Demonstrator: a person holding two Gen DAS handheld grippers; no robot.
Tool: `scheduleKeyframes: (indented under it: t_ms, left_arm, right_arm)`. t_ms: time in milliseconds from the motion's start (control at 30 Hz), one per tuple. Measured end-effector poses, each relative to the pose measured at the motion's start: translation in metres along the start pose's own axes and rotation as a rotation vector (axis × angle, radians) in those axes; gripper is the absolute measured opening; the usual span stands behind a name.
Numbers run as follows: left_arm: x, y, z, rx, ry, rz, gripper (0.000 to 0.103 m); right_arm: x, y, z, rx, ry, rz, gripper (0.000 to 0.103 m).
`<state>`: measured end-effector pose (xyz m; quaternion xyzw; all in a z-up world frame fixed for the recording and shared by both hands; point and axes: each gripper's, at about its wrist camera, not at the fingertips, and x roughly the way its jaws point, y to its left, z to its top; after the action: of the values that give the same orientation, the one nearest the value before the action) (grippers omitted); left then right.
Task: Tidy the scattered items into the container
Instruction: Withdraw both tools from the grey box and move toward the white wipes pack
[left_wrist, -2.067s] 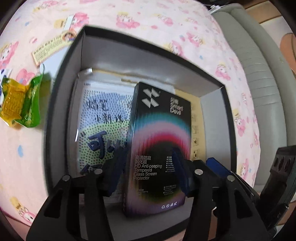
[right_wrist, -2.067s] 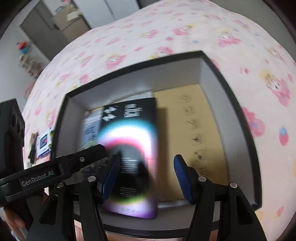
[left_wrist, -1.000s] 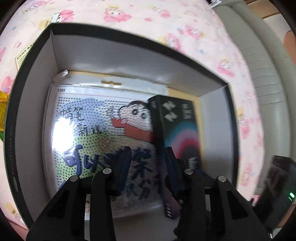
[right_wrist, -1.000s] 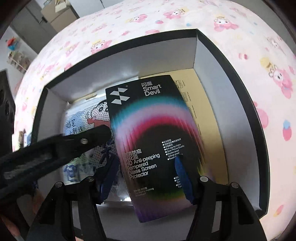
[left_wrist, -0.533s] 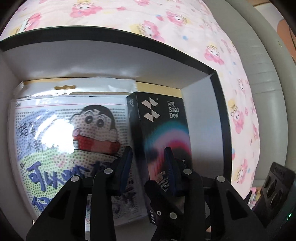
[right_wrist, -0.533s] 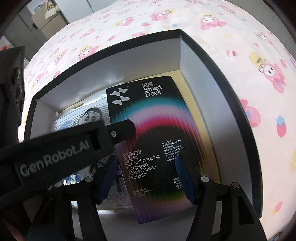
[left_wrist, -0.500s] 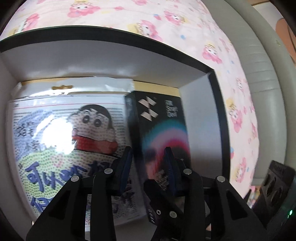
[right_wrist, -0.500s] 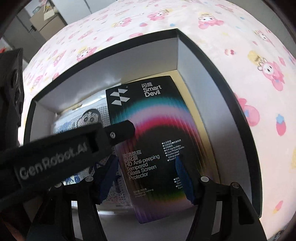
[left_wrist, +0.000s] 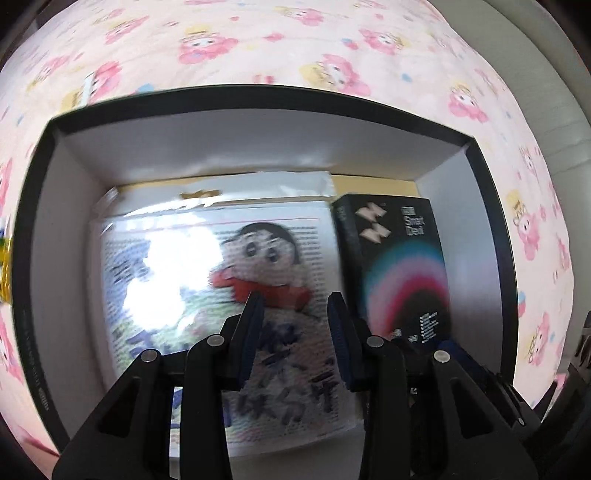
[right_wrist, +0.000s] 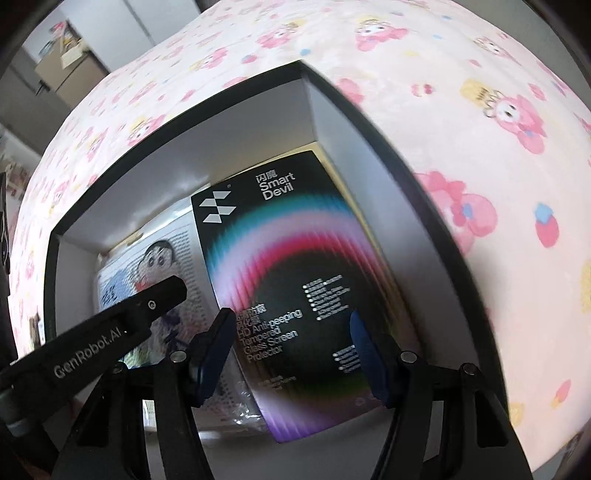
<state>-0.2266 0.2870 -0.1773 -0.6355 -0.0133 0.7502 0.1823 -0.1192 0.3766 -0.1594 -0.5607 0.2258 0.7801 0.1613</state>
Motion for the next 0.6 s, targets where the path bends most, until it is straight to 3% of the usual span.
scheduleKeyframes:
  t_ms: [100,267,467,600]
  left_arm:
    - [0.002,-0.009,0.002,0.028,0.004,0.000,0.036]
    - [-0.006,0.001,-0.004,-0.006,-0.014,-0.110,0.036]
    - [-0.055,0.020,-0.024,0.049,-0.151,-0.084,0.039]
    - [-0.097,0.031,-0.047,0.088,-0.263,-0.049,0.045]
  right_arm:
    - [0.000,0.002,-0.001,0.005,0.004,0.003,0.062]
    - [-0.001,0.007,-0.003,0.002,0.012,0.060,0.061]
    - [-0.015,0.028,-0.012,-0.078,-0.027,0.103,0.061]
    - [-0.027,0.037,-0.008,-0.143,-0.121,0.107,0.061]
